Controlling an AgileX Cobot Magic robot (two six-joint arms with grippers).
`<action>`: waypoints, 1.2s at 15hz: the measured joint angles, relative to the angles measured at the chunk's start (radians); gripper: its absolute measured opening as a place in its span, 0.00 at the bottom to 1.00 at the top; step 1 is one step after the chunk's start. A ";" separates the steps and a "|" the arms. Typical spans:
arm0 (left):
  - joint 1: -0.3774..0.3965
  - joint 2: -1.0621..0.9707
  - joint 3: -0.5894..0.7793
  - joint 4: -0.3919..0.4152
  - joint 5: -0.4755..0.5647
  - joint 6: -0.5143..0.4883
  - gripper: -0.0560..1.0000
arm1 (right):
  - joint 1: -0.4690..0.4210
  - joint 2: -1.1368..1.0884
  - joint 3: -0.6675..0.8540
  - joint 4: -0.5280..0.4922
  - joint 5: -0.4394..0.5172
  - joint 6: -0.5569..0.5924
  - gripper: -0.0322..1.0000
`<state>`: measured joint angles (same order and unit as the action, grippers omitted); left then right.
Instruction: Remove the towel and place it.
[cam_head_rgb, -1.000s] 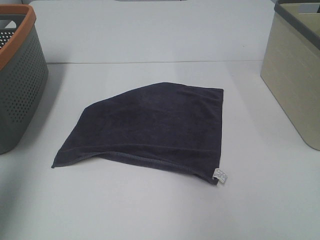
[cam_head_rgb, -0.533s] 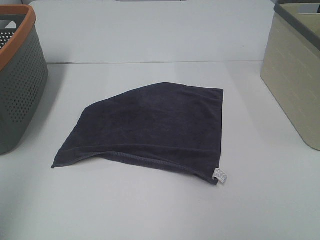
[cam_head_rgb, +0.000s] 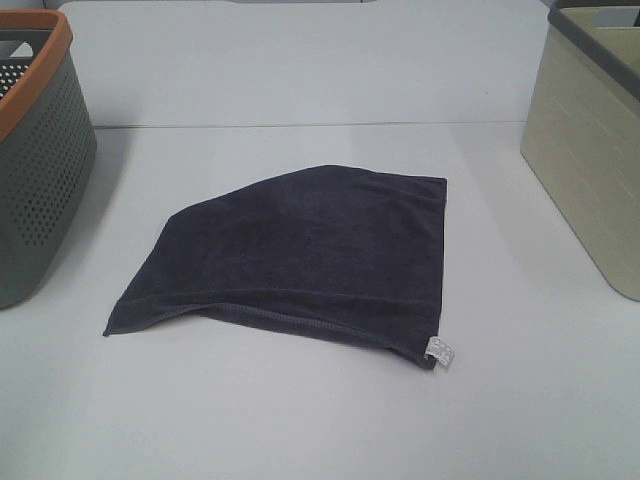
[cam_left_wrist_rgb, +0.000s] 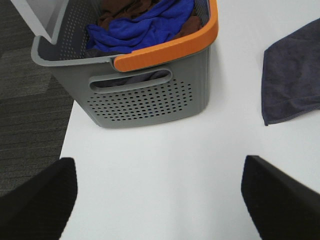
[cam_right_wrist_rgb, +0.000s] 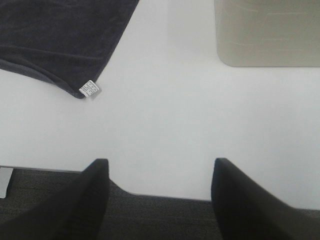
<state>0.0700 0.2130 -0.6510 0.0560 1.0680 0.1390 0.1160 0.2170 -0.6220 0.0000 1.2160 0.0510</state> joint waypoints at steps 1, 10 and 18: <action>-0.039 -0.017 0.013 0.003 -0.004 0.002 0.85 | 0.000 -0.042 0.038 0.000 -0.016 0.000 0.62; -0.120 -0.218 0.143 -0.090 -0.009 -0.039 0.85 | 0.000 -0.160 0.103 0.000 -0.121 -0.020 0.62; -0.120 -0.218 0.154 -0.121 -0.017 -0.032 0.85 | 0.000 -0.161 0.120 0.045 -0.144 -0.038 0.62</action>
<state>-0.0500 -0.0050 -0.4970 -0.0650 1.0510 0.1070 0.1160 0.0560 -0.5020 0.0450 1.0720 0.0130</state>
